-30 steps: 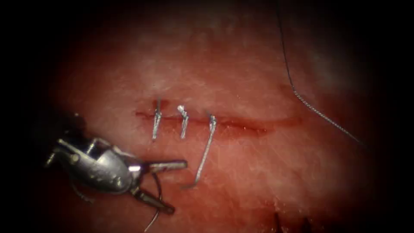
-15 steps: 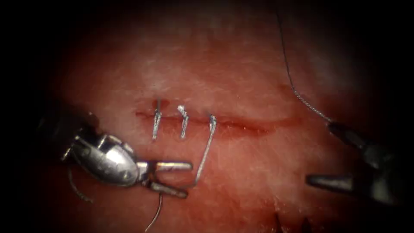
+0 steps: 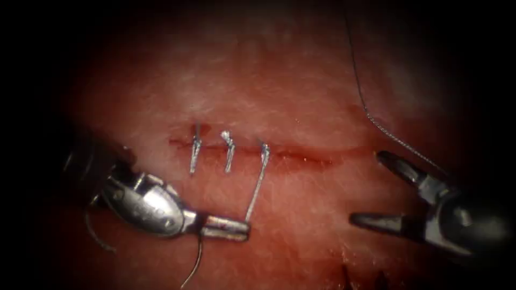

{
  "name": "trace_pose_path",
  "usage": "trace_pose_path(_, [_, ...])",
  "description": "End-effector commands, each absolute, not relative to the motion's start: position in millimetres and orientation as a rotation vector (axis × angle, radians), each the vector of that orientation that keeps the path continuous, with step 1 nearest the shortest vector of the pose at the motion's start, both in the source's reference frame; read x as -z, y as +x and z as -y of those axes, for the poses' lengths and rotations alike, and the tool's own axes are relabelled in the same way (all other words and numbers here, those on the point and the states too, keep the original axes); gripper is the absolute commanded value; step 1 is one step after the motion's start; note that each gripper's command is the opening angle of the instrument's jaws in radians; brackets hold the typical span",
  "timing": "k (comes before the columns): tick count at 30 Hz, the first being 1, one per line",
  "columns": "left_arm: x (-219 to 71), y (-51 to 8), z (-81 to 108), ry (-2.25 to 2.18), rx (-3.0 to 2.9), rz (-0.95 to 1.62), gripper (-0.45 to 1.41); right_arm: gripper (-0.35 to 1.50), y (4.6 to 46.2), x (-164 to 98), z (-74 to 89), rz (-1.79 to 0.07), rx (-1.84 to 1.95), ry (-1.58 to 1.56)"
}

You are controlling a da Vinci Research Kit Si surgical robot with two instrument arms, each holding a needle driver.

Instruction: Wound Closure

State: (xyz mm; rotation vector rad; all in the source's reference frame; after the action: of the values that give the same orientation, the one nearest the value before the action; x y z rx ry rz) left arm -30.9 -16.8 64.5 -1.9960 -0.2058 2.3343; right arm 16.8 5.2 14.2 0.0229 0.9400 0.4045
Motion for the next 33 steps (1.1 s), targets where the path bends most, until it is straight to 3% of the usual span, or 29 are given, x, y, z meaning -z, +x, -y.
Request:
trace_pose_path(1, [-65,-31.3,18.1,-1.996,-2.334,0.213,-0.45,1.48,17.7,-15,-4.2,-0.942,-0.404,0.026])
trace_pose_path(15, [-62,-31.0,15.8,-1.991,-2.296,0.221,-0.45,1.43,22.3,-21,-3.6,-1.061,-0.067,-0.053])
trace_pose_path(20, [-61,-31.7,14.1,-1.980,-2.275,0.215,-0.45,1.40,24.2,-25,-3.8,-1.025,0.075,-0.119])
trace_pose_path(33, [-60,-33.6,13.6,-1.978,-2.237,0.190,-0.45,1.38,27.9,-30,-3.6,-1.093,0.110,-0.204])
